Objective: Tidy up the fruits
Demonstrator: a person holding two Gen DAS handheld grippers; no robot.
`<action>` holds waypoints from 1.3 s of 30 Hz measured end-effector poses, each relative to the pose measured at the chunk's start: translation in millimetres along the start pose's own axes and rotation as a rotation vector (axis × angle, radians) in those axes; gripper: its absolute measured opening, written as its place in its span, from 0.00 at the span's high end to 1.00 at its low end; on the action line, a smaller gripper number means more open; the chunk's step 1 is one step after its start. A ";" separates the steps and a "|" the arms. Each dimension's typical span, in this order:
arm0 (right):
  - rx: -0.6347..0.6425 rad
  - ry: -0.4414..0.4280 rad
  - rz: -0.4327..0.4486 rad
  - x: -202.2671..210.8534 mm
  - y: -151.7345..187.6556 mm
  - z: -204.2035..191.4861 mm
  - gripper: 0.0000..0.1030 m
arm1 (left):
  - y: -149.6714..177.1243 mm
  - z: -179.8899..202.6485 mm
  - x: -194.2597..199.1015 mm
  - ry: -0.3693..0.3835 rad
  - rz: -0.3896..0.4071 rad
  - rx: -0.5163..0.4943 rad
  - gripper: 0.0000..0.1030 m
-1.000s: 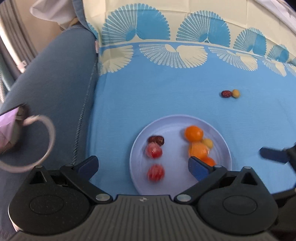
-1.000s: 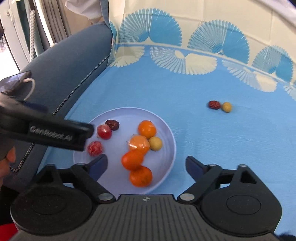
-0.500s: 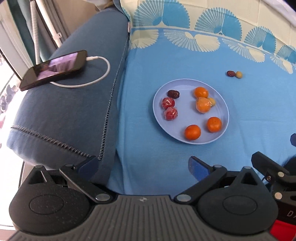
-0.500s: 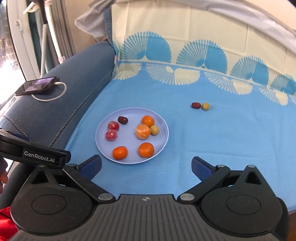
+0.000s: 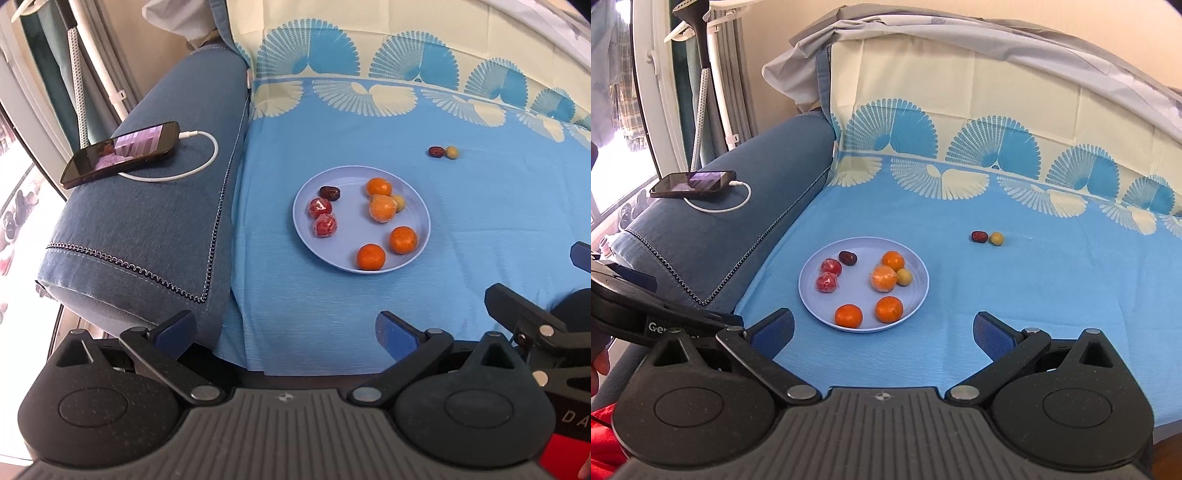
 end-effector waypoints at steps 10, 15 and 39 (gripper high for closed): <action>-0.001 0.007 0.008 5.1 1.9 -0.1 0.01 | 1.9 1.8 4.3 0.004 0.007 -0.016 0.00; 0.003 0.008 0.008 5.1 2.7 -1.1 0.01 | 2.0 2.1 4.2 0.004 0.007 -0.016 0.00; -0.003 0.001 -0.028 -7.1 3.5 -4.0 0.01 | 2.3 1.2 -7.0 0.001 -0.027 -0.016 0.00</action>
Point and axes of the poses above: each gripper's, at about its wrist camera, not at the fingertips, and x roughly against the way its jaws point, z to its right, y to its underside, the point moved 3 cm from there along -x, roughly the way its jaws point, and after that the axes turned 3 degrees about z, right-handed, at the moved point
